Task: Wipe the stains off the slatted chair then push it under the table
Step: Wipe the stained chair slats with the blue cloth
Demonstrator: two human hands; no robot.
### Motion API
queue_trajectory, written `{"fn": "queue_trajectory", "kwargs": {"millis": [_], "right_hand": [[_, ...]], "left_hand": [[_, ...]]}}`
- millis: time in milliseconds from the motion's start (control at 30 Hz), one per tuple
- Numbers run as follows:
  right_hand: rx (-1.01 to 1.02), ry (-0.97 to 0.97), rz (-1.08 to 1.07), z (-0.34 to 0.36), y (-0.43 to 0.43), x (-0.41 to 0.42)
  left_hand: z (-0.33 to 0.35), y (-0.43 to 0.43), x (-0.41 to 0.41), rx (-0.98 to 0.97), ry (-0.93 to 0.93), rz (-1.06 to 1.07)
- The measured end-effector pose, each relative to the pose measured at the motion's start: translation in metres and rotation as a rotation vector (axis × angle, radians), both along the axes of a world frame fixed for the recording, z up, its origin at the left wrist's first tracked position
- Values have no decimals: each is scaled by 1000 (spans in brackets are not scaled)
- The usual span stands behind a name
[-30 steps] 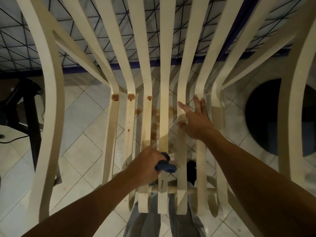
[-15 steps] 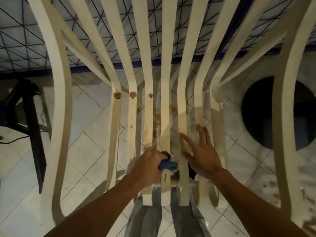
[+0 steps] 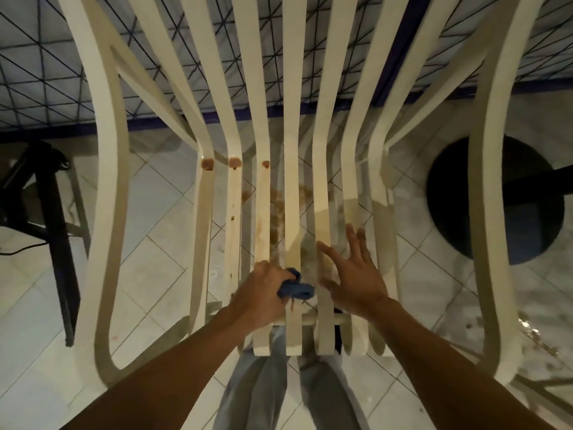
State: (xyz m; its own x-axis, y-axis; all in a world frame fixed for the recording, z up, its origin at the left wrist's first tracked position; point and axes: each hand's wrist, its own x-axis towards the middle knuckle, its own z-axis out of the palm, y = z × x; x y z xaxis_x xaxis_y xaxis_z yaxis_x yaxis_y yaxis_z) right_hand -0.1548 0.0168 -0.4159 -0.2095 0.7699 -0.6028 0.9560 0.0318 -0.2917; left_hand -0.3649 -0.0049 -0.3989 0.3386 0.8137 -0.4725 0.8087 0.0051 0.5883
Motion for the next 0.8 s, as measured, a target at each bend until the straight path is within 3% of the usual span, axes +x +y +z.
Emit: {"fn": "queue_trajectory", "kwargs": {"millis": [367, 667, 800], "right_hand": [[15, 10, 27, 0, -3, 3], [13, 61, -32, -2, -6, 2], [13, 73, -25, -5, -6, 4]], "left_hand": [[4, -5, 14, 26, 84, 224], [9, -30, 17, -44, 120, 55], [5, -12, 15, 39, 95, 125]]}}
